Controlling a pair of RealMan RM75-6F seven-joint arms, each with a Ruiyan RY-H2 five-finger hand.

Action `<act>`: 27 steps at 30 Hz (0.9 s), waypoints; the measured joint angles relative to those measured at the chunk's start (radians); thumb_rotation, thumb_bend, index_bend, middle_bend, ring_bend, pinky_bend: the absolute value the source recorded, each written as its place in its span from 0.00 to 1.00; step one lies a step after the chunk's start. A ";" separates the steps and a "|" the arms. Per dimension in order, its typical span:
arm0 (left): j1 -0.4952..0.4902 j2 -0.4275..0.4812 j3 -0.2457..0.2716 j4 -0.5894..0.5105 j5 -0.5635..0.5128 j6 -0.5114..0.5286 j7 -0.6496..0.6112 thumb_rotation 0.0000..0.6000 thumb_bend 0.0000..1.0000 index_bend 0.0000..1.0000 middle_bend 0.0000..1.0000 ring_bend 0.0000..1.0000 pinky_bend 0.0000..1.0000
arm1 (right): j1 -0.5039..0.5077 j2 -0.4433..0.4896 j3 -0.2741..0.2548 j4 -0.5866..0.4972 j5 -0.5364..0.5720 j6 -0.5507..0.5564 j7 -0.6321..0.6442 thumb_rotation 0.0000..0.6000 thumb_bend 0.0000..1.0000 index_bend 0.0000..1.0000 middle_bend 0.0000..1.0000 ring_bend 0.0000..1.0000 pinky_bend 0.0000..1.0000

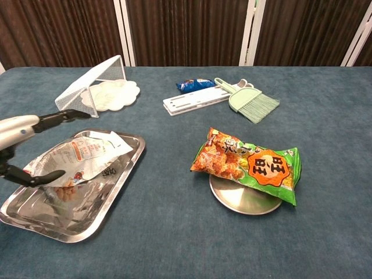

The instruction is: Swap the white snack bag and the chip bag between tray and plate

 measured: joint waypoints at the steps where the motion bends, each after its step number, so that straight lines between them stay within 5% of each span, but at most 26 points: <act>1: -0.008 -0.012 -0.006 0.002 -0.011 -0.010 0.008 1.00 0.37 0.00 0.00 0.00 0.06 | 0.000 0.002 0.001 -0.002 0.001 0.001 0.003 1.00 0.27 0.00 0.00 0.00 0.00; 15: -0.070 -0.107 -0.051 0.062 -0.199 -0.110 0.200 1.00 0.37 0.00 0.00 0.00 0.07 | -0.010 0.027 0.016 -0.026 0.023 0.021 0.030 1.00 0.27 0.00 0.00 0.00 0.00; 20: -0.080 -0.107 -0.064 0.060 -0.293 -0.140 0.263 1.00 0.37 0.00 0.00 0.01 0.16 | -0.012 0.027 0.018 -0.031 0.030 0.020 0.025 1.00 0.27 0.00 0.00 0.00 0.00; 27: -0.099 -0.127 -0.076 0.101 -0.354 -0.148 0.316 1.00 0.42 0.41 0.50 0.42 0.37 | -0.021 0.017 0.032 -0.037 0.048 0.033 0.018 1.00 0.27 0.00 0.00 0.00 0.00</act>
